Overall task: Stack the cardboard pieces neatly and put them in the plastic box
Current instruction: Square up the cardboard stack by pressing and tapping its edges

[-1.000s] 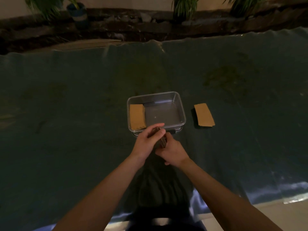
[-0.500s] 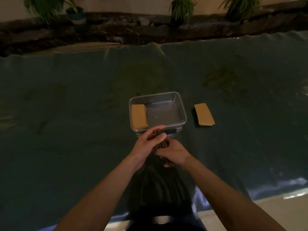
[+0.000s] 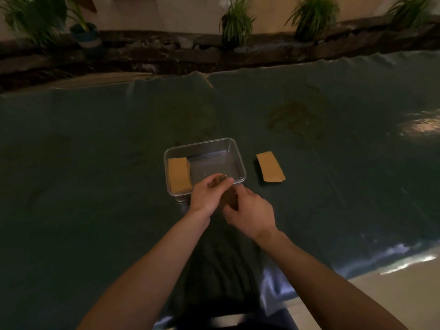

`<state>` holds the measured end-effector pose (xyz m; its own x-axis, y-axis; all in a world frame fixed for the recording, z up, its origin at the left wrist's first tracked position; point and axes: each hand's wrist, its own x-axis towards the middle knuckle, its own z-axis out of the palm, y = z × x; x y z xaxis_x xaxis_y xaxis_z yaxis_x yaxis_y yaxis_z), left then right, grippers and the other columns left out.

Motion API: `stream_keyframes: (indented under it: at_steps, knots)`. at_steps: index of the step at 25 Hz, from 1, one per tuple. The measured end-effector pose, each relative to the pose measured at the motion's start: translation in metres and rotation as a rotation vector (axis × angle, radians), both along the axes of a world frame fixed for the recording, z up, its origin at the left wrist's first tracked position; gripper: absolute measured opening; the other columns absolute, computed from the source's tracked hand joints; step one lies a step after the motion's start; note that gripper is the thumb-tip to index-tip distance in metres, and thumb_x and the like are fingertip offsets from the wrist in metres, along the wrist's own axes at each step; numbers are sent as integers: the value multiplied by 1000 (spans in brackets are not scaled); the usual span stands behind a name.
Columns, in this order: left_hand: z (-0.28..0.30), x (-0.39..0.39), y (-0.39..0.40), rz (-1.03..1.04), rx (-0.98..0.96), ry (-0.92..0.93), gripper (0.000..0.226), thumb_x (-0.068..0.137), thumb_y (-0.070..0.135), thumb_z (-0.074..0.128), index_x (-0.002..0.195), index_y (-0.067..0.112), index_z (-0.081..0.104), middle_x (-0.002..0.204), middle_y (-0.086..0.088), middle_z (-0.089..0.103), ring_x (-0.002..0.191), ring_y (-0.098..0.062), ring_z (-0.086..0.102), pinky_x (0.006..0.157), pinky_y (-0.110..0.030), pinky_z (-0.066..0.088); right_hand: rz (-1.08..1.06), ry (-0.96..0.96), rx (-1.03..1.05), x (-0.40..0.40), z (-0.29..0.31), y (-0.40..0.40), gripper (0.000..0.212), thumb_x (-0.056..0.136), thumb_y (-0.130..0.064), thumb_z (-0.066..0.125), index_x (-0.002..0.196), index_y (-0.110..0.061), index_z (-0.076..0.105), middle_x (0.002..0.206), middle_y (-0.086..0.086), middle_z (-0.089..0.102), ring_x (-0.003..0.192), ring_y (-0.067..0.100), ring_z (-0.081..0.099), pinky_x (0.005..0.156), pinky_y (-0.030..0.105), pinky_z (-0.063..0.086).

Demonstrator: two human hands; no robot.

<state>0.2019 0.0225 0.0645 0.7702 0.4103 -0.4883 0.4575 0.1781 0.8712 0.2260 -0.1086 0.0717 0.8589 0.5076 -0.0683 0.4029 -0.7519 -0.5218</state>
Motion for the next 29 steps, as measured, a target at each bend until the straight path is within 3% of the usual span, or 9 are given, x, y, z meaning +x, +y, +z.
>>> stream_keyframes:
  at_steps: [4,6,9,12,17,19,21,25,29]
  knots:
    - [10,39,-42,-43,156,24,47,82,53,71,123,33,60,115,14,58,116,-16,54,98,-37,48,-35,159,108,41,-2,-36,25,88,-32,57,110,-23,50,88,-5,64,76,17,65,65,38,56]
    - [10,58,-65,-15,36,82,62,82,57,68,136,32,50,125,9,50,117,-17,50,101,-41,45,-132,337,267,71,-7,-62,19,90,-27,57,107,-20,53,88,-3,64,80,21,65,69,38,56]
    - [4,90,-96,28,-276,156,30,93,37,65,119,23,58,126,-6,60,111,-24,59,94,-45,52,-252,612,449,119,-18,-102,22,94,-25,55,114,-16,57,104,6,65,96,26,64,80,46,57]
    - [-9,118,-120,18,-303,196,29,96,18,61,125,12,60,122,-13,66,114,-29,62,95,-47,53,-232,815,430,158,-28,-124,21,95,-29,54,115,-22,55,110,5,63,94,20,64,72,42,62]
    - [-31,168,-130,172,-160,324,31,97,18,59,127,9,57,119,-9,64,114,-28,59,101,-49,50,-262,835,283,211,-52,-130,37,94,-38,57,128,-23,55,115,3,66,97,19,66,79,36,60]
    - [-41,187,-122,223,-65,380,29,98,18,55,127,12,55,113,-7,61,110,-27,57,100,-47,50,-325,744,245,227,-58,-130,45,93,-36,56,135,-21,53,127,3,63,111,22,61,92,33,50]
    - [-55,207,-114,209,27,432,31,99,15,49,128,9,57,119,-11,61,113,-29,57,102,-47,48,-384,740,238,246,-66,-129,55,92,-35,57,143,-16,45,127,4,61,120,23,55,91,28,40]
    - [-83,235,-109,146,107,491,31,99,15,50,129,13,59,126,-11,61,110,-25,57,90,-35,47,-413,864,151,269,-87,-112,75,92,-44,58,153,-13,26,150,10,43,135,28,42,104,36,37]
    - [-103,238,-109,4,414,545,26,101,23,50,119,12,66,123,-15,65,101,-24,63,82,-31,48,-389,896,17,275,-104,-84,73,92,-43,55,152,-12,26,154,14,36,135,33,41,105,42,39]
